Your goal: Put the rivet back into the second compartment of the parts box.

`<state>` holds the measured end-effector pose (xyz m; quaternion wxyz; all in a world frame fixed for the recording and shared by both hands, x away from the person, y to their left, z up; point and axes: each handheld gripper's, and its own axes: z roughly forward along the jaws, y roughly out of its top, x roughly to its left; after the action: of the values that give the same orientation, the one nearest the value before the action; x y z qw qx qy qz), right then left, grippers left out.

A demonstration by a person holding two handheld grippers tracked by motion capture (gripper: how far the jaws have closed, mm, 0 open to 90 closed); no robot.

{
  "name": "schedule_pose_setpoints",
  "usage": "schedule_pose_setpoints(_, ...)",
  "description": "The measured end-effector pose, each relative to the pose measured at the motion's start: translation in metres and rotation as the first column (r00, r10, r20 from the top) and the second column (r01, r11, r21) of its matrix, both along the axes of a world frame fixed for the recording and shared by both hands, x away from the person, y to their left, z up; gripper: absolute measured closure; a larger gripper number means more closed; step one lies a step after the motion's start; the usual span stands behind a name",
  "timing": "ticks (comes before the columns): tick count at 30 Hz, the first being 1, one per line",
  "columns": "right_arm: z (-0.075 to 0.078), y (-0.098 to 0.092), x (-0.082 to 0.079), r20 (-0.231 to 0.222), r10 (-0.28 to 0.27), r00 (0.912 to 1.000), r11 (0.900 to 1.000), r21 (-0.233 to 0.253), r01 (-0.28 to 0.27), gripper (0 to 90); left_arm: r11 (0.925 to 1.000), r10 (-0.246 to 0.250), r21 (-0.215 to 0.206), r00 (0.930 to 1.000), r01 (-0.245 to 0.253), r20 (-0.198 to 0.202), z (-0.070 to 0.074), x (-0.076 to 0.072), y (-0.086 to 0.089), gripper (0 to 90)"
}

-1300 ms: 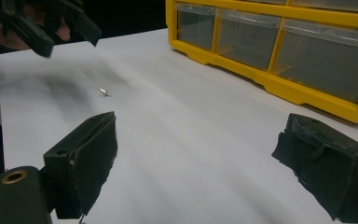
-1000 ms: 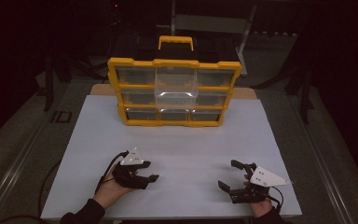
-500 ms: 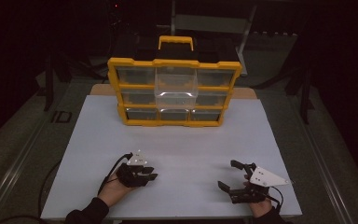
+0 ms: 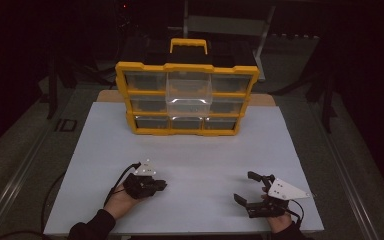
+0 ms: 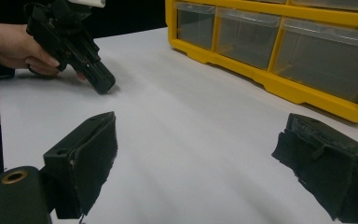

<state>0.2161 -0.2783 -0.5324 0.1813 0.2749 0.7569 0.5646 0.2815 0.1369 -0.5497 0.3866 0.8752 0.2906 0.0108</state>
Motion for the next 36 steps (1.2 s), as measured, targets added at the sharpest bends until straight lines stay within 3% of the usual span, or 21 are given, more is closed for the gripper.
schedule_pose_setpoints(11,0.0,0.0,0.0,0.0,0.001,1.0,1.0,0.003,-0.001,10.5,0.9976,-0.038,-0.056,0.998,0.041,0.05,0.042,0.005,0.014,81.8)
schedule_pose_setpoints(15,0.0,0.0,0.0,0.001,0.0,1.0,1.0,0.002,0.0,10.5,0.9969,-0.031,-0.07,0.9967,0.036,0.075,0.061,0.008,0.019,81.8)
schedule_pose_setpoints(23,0.0,0.0,0.001,0.0,-0.001,1.0,1.0,0.002,0.001,10.5,0.9964,-0.031,-0.073,0.9879,0.043,0.152,0.106,0.017,0.026,81.8)
schedule_pose_setpoints(31,0.0,-0.001,0.001,0.0,0.0,1.0,1.0,0.003,0.0,10.5,0.9914,-0.034,-0.117,0.9775,0.059,0.208,0.152,0.029,0.03,81.8)
schedule_pose_setpoints(36,0.0,-0.001,0.001,0.001,-0.001,1.0,1.0,0.002,0.001,10.5,0.9918,-0.041,-0.108,0.9691,0.069,0.243,0.177,0.034,0.027,81.8)
